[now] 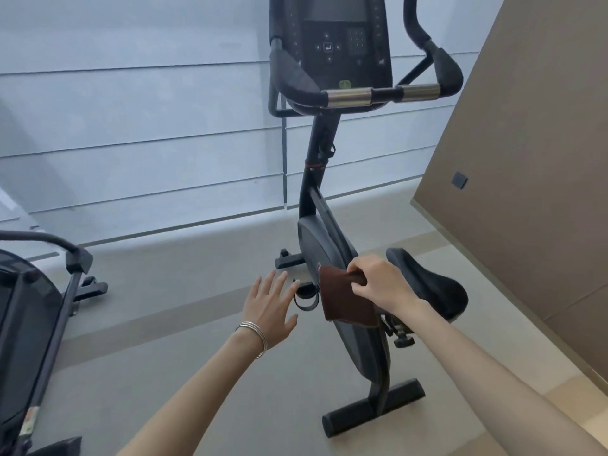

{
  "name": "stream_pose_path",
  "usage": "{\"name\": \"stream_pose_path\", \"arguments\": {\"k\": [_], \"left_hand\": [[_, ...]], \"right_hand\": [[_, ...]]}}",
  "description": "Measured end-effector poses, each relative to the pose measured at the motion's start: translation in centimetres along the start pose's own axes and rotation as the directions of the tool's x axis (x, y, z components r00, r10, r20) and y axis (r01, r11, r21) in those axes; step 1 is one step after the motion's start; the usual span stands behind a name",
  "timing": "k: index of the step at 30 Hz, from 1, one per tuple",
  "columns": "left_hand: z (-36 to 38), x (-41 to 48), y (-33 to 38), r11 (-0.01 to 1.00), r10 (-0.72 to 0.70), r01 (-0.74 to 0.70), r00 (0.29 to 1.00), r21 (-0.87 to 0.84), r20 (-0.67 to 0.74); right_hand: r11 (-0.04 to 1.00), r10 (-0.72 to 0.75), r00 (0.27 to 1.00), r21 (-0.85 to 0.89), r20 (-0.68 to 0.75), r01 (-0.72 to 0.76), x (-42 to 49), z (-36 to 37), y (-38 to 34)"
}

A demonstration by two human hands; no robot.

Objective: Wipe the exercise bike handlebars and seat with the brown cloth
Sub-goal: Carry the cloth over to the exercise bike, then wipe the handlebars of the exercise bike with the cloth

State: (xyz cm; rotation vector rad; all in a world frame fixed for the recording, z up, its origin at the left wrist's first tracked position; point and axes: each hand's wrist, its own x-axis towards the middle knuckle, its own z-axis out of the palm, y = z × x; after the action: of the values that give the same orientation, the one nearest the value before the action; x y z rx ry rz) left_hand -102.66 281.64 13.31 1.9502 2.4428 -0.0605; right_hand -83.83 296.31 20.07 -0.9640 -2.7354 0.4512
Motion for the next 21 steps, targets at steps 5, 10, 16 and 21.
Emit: {"name": "stream_pose_path", "arguments": {"k": [5,10,16,21], "left_hand": [[-2.3,6.7,-4.1,0.998,0.060,-0.059,0.992,0.014,-0.111],[-5.9,13.9,-8.4,0.983,0.182,-0.173,0.964,0.067,-0.192],[-10.5,21.1,-12.6,0.949,0.312,-0.284,0.914,0.140,-0.259],[-14.0,25.4,-12.5,0.919,0.393,-0.357,0.863,0.166,-0.318]], "right_hand": [[0.999,0.039,0.994,-0.008,-0.105,-0.040,6.3,-1.5,0.1],[0.993,0.120,0.960,0.024,-0.254,-0.118,12.8,-3.5,-1.7],[0.978,0.206,0.887,0.069,-0.414,-0.195,18.6,-6.5,-3.3],[0.964,0.258,0.816,0.090,-0.517,-0.249,21.0,-9.2,-3.2]]}}
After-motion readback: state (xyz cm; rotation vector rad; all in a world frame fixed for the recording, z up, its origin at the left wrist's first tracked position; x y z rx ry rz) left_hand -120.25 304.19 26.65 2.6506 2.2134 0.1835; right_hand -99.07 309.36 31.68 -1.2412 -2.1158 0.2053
